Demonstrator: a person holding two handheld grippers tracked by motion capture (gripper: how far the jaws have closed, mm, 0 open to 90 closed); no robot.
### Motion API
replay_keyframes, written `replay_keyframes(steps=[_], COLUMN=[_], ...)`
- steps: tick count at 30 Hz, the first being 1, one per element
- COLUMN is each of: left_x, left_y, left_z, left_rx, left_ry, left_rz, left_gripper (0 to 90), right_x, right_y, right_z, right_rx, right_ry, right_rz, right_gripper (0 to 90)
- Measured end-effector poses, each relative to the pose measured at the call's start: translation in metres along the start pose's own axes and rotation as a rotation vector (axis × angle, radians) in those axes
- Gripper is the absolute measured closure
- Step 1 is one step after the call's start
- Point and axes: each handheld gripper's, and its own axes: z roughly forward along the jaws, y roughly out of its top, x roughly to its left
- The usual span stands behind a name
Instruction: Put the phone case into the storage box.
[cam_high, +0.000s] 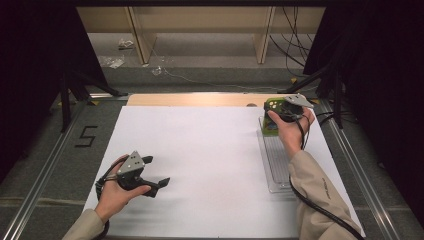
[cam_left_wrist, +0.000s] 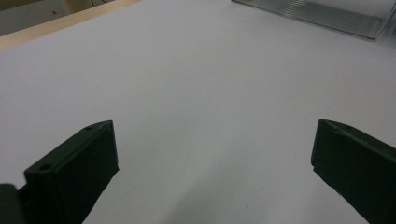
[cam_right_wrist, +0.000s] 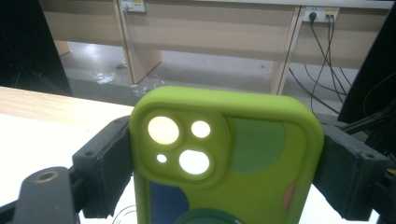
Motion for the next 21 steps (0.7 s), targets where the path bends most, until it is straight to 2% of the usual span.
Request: replay_keyframes(steps=[21], left_x=[0.0000], left_y=[0.0001], left_z=[0.0003], left_rx=[0.000], left_ry=[-0.001], left_rz=[-0.001], left_gripper=[0.1], right_x=[-0.0003], right_y=[-0.0016], right_z=[0.0035], right_rx=[-0.007], right_ry=[-0.005], right_rz=[0.002], right_gripper=[15.5])
